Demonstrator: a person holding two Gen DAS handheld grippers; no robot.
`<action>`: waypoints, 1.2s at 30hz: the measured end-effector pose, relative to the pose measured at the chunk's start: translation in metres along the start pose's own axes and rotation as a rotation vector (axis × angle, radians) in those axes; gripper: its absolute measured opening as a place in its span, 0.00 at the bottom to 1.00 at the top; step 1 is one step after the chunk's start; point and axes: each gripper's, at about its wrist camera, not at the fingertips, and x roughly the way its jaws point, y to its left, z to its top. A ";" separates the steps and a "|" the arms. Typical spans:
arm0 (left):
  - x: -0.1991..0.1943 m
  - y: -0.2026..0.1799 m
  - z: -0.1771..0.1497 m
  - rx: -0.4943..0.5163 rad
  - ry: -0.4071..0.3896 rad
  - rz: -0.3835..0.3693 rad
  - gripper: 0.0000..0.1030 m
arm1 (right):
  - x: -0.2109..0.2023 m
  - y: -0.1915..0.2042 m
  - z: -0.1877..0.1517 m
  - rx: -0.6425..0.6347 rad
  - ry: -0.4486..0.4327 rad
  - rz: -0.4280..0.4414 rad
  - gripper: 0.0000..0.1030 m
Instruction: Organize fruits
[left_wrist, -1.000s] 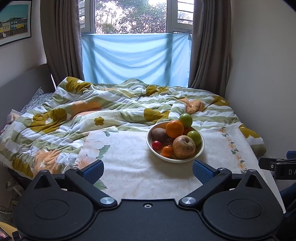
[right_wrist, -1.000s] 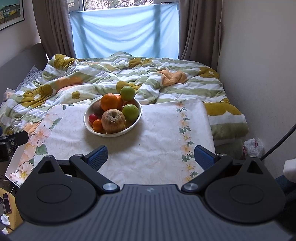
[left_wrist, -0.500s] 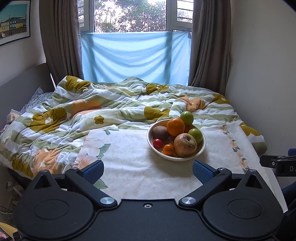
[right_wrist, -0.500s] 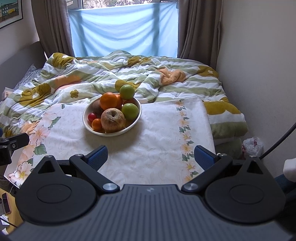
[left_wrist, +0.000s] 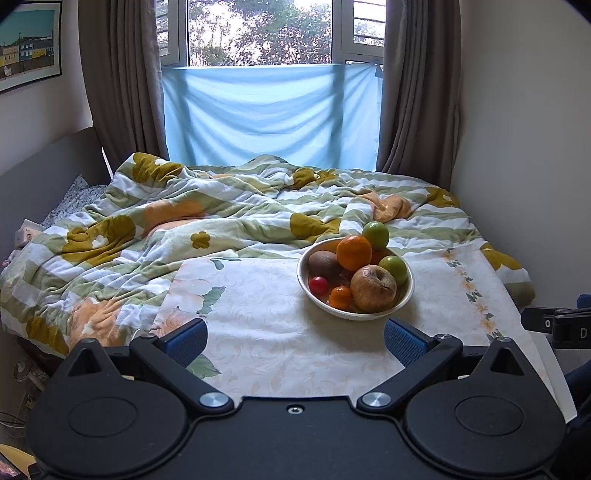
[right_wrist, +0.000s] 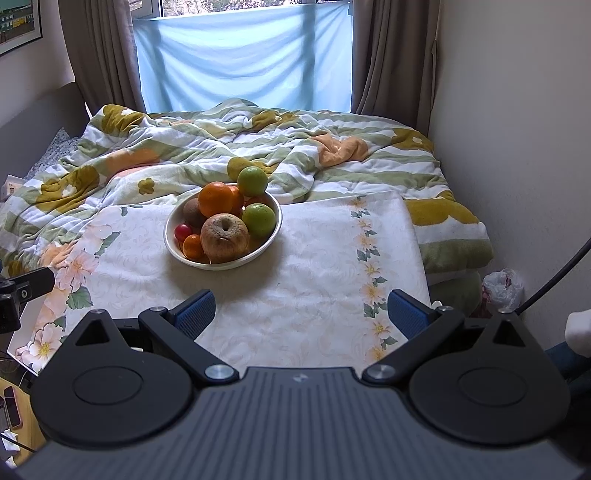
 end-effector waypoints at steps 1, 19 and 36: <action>0.000 0.001 0.000 0.001 -0.001 -0.001 1.00 | 0.001 0.001 0.000 0.000 0.000 -0.001 1.00; -0.007 0.003 -0.004 0.010 -0.015 0.001 1.00 | -0.004 0.001 -0.002 0.005 -0.002 -0.015 1.00; -0.019 0.000 -0.012 0.030 -0.037 0.059 1.00 | -0.009 0.000 -0.002 0.008 -0.006 -0.009 1.00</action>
